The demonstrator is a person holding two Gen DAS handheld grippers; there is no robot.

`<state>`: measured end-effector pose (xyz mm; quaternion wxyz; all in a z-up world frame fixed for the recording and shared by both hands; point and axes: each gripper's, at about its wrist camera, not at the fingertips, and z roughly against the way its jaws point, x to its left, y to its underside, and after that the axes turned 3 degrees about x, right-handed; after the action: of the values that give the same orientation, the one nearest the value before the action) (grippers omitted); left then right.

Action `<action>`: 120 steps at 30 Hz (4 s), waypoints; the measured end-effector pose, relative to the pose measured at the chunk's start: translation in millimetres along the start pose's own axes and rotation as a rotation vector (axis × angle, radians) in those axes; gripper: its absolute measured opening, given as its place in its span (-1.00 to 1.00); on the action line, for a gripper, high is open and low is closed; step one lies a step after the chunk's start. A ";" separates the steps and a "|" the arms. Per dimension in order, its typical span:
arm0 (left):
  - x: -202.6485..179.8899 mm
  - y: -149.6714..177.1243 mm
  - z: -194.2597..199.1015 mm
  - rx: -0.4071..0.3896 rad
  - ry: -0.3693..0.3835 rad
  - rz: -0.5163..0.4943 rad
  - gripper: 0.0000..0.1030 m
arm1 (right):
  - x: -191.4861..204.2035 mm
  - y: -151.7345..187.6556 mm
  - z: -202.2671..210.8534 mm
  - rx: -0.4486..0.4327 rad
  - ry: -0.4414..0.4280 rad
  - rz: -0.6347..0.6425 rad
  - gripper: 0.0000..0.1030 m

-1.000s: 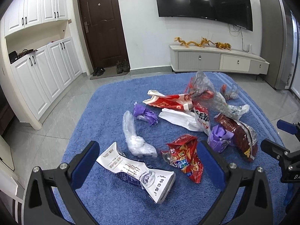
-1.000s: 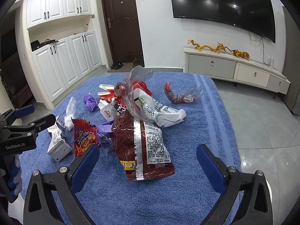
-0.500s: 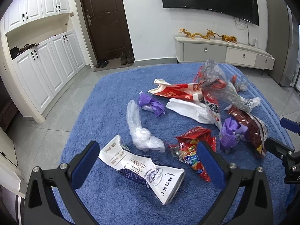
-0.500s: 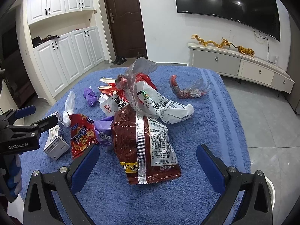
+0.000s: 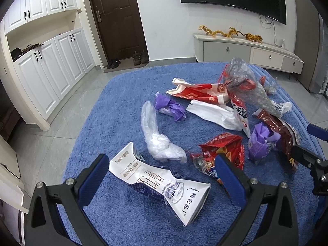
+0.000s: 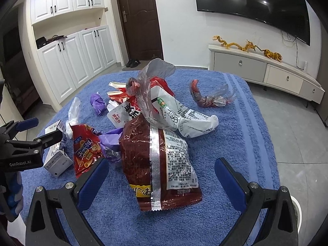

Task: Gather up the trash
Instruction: 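Grasp the brown chip bag with the right gripper while the left grasps the white milk carton, then lift the chip bag and milk carton and carry both toward the trash bin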

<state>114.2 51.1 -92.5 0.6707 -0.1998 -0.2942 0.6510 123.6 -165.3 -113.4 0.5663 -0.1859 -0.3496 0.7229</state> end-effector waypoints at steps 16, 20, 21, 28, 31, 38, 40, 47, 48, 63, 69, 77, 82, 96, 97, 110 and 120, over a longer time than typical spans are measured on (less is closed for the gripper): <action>48.5 33.0 3.1 0.091 0.251 0.078 0.77 | -8.3 -6.1 -24.4 0.060 -0.039 0.014 0.70; 47.9 32.3 -4.7 0.130 0.331 0.119 0.66 | -10.3 -5.2 -29.8 0.088 -0.056 0.009 0.28; 47.1 31.4 -9.5 0.148 0.349 0.136 0.61 | -10.7 -4.2 -30.5 0.093 -0.055 0.009 0.24; 44.7 21.2 -25.8 0.206 0.348 0.211 0.58 | -19.7 5.7 -22.0 0.096 -0.066 -0.012 -0.18; 45.9 16.9 -26.6 0.214 0.326 0.236 0.58 | -20.4 9.0 -14.7 0.087 -0.069 -0.011 -0.21; 47.0 16.7 -52.9 0.313 0.265 0.284 0.59 | -19.6 16.0 -1.8 0.074 -0.088 -0.018 -0.28; 44.5 17.9 -52.2 0.311 0.253 0.276 0.61 | -18.7 17.9 2.4 0.070 -0.089 -0.016 -0.28; 44.4 26.6 -31.5 0.274 0.302 0.276 0.03 | -24.3 29.5 25.3 0.057 -0.105 -0.038 -0.34; 44.1 28.3 -27.2 0.267 0.312 0.272 -0.14 | -24.6 32.0 29.9 0.053 -0.105 -0.039 -0.35; 49.8 39.6 48.7 0.141 0.365 0.251 -0.29 | -48.8 47.9 84.0 -0.059 -0.309 -0.143 -0.40; 38.4 29.1 84.1 0.085 0.445 0.215 -0.98 | -65.9 53.0 104.2 -0.114 -0.377 -0.208 -0.40; 17.8 25.3 82.0 0.104 0.468 0.166 -0.96 | -83.5 69.7 123.8 -0.137 -0.304 -0.247 -0.40; 26.5 34.2 60.8 0.157 0.448 0.205 0.23 | -91.5 77.2 120.9 -0.129 -0.291 -0.265 -0.40; -6.9 42.9 -8.2 0.324 0.271 0.183 -0.20 | -101.5 86.8 124.2 -0.141 -0.270 -0.286 -0.40; -2.5 43.8 -6.5 0.317 0.282 0.202 -0.26 | -103.0 87.5 124.7 -0.141 -0.269 -0.286 -0.40; -16.7 16.8 90.1 0.107 0.421 0.122 -0.27 | -151.4 107.1 146.5 -0.194 -0.187 -0.354 -0.40; -236.6 -26.3 86.5 0.198 0.783 -0.246 -0.27 | -242.0 165.5 154.7 -0.084 0.156 -0.504 -0.39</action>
<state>82.2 -195.1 -42.5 0.8204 -0.3298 0.0253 0.4663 -23.2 -459.4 -156.5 0.7454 -0.1715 -0.3697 0.5275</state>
